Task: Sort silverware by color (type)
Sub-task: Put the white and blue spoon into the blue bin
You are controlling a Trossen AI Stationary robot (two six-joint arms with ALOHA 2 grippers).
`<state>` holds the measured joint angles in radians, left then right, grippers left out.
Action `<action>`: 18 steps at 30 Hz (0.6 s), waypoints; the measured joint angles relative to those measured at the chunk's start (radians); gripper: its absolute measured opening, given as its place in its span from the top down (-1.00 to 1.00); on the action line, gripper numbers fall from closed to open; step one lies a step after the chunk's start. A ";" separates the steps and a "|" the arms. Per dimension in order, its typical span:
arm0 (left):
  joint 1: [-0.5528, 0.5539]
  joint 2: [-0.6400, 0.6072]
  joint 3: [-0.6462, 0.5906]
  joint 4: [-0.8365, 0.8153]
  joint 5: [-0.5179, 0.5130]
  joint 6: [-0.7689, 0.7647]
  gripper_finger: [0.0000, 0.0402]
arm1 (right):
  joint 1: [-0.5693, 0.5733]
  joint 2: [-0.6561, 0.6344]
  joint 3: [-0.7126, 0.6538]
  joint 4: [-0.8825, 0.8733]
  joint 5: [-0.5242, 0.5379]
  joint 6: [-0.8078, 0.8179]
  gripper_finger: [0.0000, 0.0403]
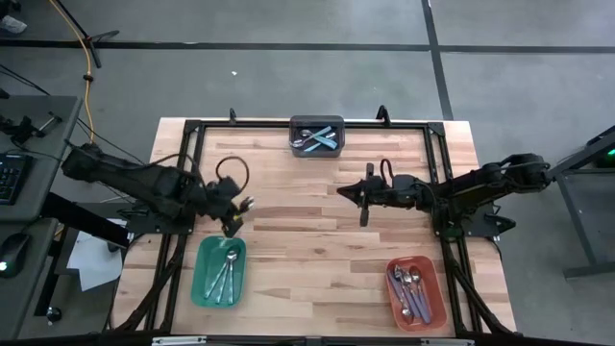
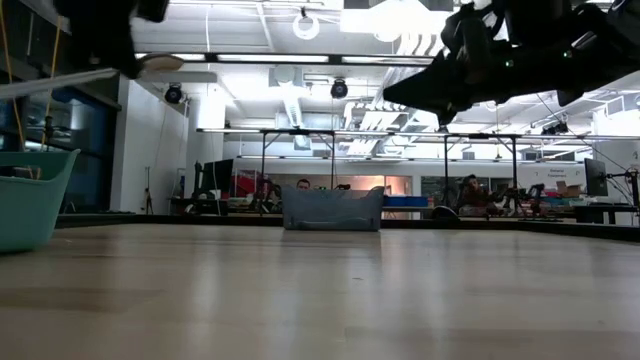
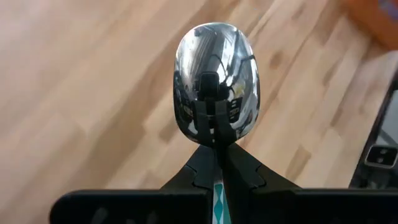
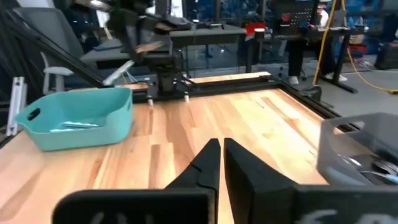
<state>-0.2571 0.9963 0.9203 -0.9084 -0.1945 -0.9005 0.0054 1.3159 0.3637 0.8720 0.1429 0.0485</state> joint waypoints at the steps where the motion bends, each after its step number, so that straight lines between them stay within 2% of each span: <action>1: -0.024 0.002 0.000 -0.027 -0.001 -0.046 0.98 | -0.003 0.000 0.000 -0.003 0.000 0.001 0.97; 6: -0.155 0.051 0.000 -0.041 -0.003 -0.248 0.98 | -0.008 0.000 0.000 -0.034 0.003 0.003 0.92; 13: -0.362 0.171 0.000 -0.144 0.054 -0.575 0.98 | -0.019 0.000 0.000 -0.053 -0.002 -0.031 0.99; 18: -0.446 0.263 0.000 -0.136 0.071 -0.674 0.98 | -0.060 0.000 0.000 -0.060 -0.022 -0.031 0.99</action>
<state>-0.7030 1.2597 0.9199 -1.0446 -0.1233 -1.5745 -0.0551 1.3159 0.3637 0.8121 0.1208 0.0174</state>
